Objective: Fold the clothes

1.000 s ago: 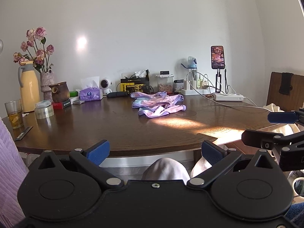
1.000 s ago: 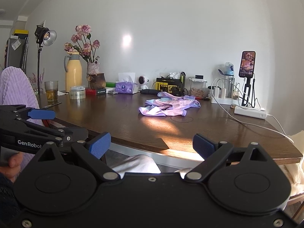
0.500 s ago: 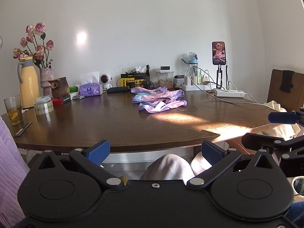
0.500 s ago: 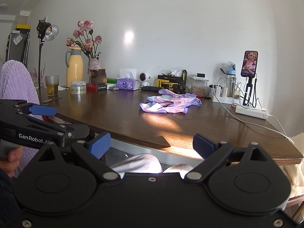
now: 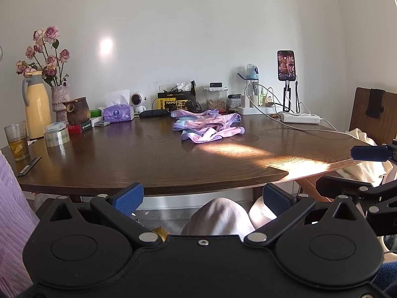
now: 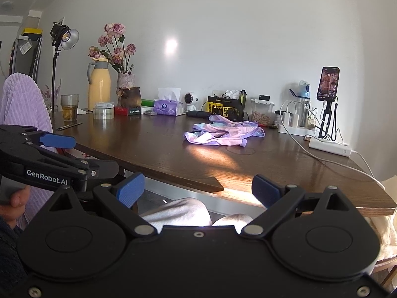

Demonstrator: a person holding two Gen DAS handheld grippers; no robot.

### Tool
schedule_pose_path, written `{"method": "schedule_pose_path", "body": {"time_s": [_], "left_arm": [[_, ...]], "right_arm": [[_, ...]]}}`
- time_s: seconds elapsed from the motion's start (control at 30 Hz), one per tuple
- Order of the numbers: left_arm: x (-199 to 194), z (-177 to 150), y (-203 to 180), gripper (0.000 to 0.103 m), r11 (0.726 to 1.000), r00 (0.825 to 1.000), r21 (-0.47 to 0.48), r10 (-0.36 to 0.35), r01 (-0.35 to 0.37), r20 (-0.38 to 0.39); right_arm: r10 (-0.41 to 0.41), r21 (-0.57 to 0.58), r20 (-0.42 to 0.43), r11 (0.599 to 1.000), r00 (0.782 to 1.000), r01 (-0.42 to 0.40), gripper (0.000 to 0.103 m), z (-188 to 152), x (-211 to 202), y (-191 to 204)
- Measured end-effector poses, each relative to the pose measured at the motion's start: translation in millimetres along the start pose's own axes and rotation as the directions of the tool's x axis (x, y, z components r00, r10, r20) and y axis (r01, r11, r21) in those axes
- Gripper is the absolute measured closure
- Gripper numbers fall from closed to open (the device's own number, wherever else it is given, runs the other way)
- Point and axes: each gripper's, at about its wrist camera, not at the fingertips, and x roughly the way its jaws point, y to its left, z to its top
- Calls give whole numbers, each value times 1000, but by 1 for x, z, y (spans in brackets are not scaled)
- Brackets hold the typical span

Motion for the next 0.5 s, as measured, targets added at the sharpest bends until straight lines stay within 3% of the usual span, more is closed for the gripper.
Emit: {"method": "schedule_pose_path", "body": {"time_s": [0.5], "left_arm": [[1,-1,-2,0,1000,1000,12,0,0,-3]], "right_arm": [[8,-9,1,1000,1000,-8,7,-1,0,2]]}}
